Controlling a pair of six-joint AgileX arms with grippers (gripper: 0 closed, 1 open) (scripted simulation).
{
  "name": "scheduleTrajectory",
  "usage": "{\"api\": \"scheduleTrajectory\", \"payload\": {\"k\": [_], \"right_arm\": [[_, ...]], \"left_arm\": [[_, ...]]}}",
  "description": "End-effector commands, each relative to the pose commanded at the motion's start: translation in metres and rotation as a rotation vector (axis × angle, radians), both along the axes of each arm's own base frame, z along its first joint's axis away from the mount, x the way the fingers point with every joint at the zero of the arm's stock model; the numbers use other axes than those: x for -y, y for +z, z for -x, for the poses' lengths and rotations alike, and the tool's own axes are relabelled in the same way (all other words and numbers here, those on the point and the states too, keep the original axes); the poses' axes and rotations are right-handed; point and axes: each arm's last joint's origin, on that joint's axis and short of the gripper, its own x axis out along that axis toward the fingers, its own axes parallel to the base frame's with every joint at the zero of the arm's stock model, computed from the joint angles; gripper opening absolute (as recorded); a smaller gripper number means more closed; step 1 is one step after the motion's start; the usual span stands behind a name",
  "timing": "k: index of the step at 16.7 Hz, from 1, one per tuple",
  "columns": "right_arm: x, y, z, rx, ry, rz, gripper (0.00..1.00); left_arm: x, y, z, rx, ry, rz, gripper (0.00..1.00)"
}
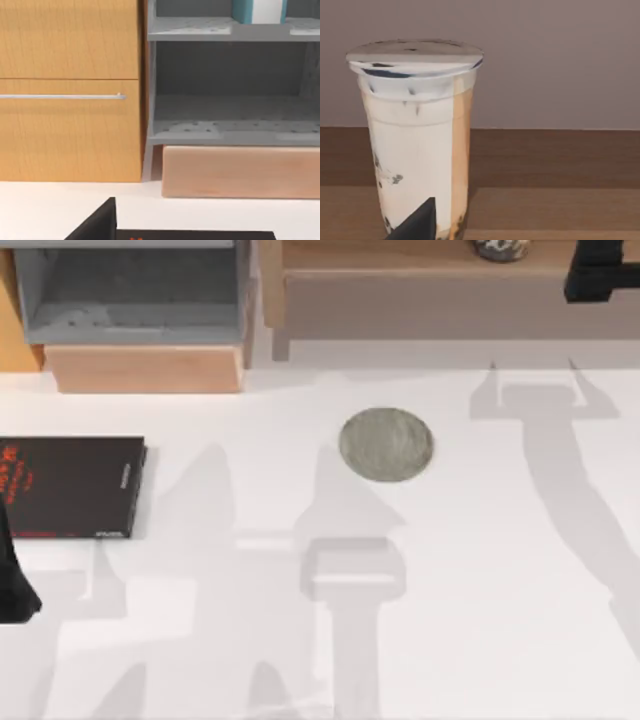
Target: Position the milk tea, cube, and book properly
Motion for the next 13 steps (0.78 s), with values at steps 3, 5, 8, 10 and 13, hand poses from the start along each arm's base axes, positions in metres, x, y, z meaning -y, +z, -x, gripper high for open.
{"api": "scheduleTrajectory", "payload": {"k": [3,5,8,10,13], "right_arm": [[-0.029,-0.017,-0.04,0.006,0.008,0.001,1.0],[-0.046,-0.028,-0.059,0.015,0.012,-0.006,1.0],[-0.063,-0.045,-0.079,0.022,0.006,-0.013,1.0],[-0.068,-0.053,-0.085,0.018,0.003,-0.009,1.0],[-0.069,-0.055,-0.086,0.014,0.003,-0.006,1.0]], "left_arm": [[0.0,0.0,0.0,0.0,0.0,0.0,1.0],[0.0,0.0,0.0,0.0,0.0,0.0,1.0],[0.0,0.0,0.0,0.0,0.0,0.0,1.0],[0.0,0.0,0.0,0.0,0.0,0.0,1.0],[0.0,0.0,0.0,0.0,0.0,0.0,1.0]]}}
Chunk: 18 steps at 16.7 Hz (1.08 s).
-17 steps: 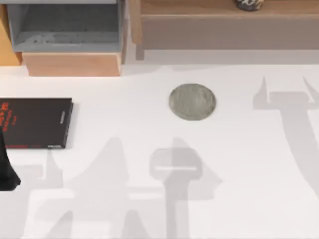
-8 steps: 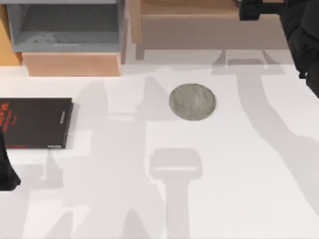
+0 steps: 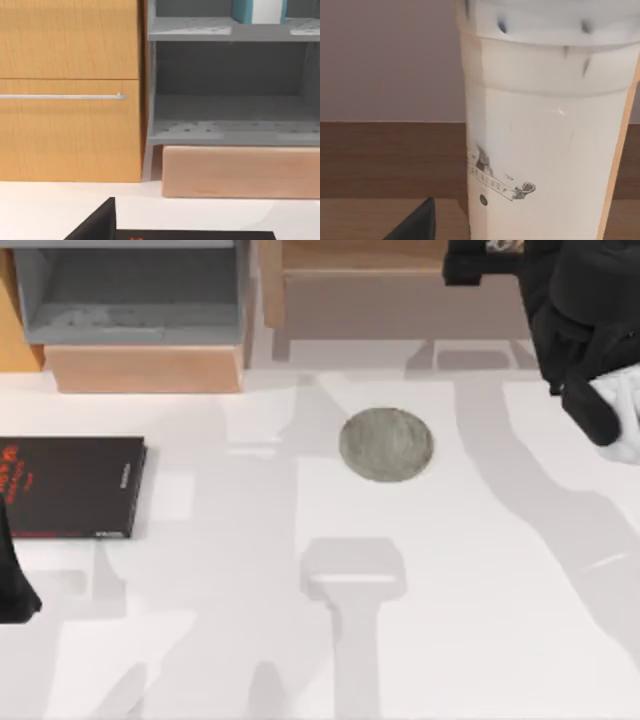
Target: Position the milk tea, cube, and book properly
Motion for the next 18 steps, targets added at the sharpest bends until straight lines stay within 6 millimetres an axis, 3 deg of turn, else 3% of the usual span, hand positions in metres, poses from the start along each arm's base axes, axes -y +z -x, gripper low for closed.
{"api": "scheduleTrajectory", "payload": {"k": [5,13,18], "right_arm": [[0.002,-0.001,-0.004,-0.004,-0.002,0.001,1.0],[0.0,0.001,-0.07,0.004,0.0,-0.001,1.0],[0.001,0.0,-0.08,0.0,0.0,0.0,1.0]], "left_arm": [[0.0,0.0,0.0,0.0,0.0,0.0,1.0],[0.0,0.0,0.0,0.0,0.0,0.0,1.0],[0.0,0.0,0.0,0.0,0.0,0.0,1.0]]}}
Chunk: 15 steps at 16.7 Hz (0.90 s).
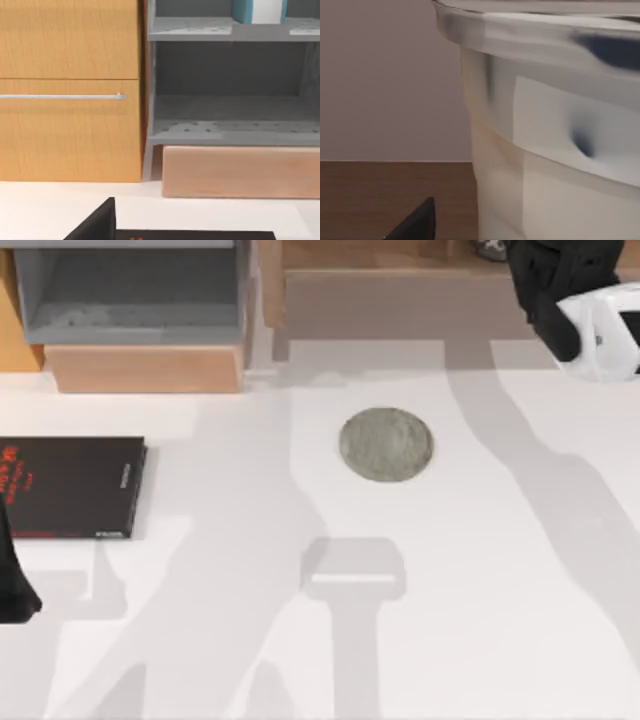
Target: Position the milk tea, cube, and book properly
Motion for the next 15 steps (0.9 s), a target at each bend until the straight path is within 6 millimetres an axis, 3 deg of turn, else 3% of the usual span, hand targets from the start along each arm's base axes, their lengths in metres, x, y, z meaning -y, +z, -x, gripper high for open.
{"api": "scheduleTrajectory", "payload": {"k": [1,14,15], "right_arm": [[0.0,0.0,0.0,0.0,0.0,0.0,1.0],[0.0,0.0,0.0,0.0,0.0,0.0,0.02],[0.0,0.0,0.0,0.0,0.0,0.0,0.0]], "left_arm": [[0.0,0.0,0.0,0.0,0.0,0.0,1.0],[0.0,0.0,0.0,0.0,0.0,0.0,1.0],[0.0,0.0,0.0,0.0,0.0,0.0,1.0]]}}
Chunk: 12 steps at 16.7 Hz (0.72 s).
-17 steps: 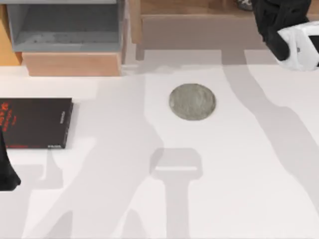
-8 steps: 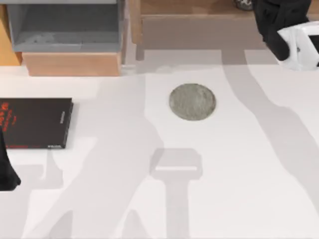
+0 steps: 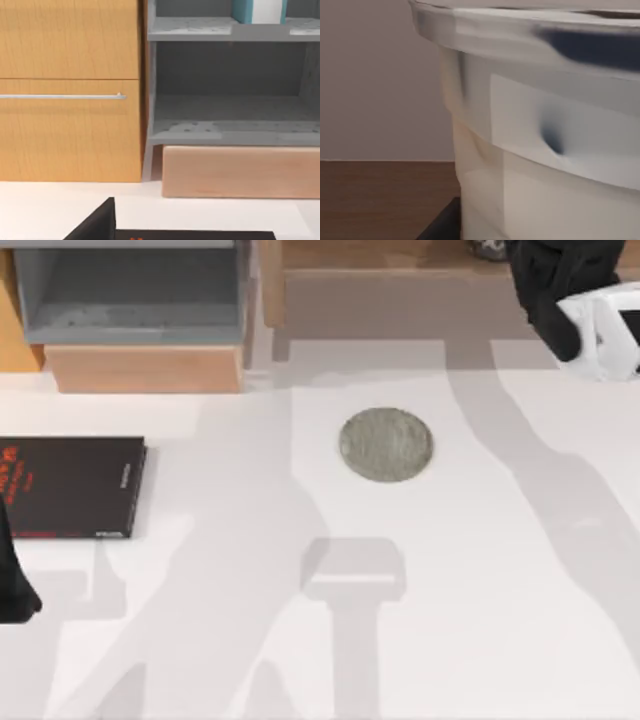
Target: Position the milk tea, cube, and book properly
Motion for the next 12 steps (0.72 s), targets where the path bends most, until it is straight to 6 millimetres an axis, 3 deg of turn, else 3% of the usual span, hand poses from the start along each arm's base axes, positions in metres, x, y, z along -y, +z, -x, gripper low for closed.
{"api": "scheduleTrajectory", "payload": {"k": [9,12], "right_arm": [[-0.002,0.001,0.001,0.002,0.004,-0.002,0.0],[-0.002,0.006,0.014,0.006,0.005,-0.003,0.0]], "left_arm": [[0.0,0.0,0.0,0.0,0.0,0.0,1.0],[0.0,0.0,0.0,0.0,0.0,0.0,1.0]]}}
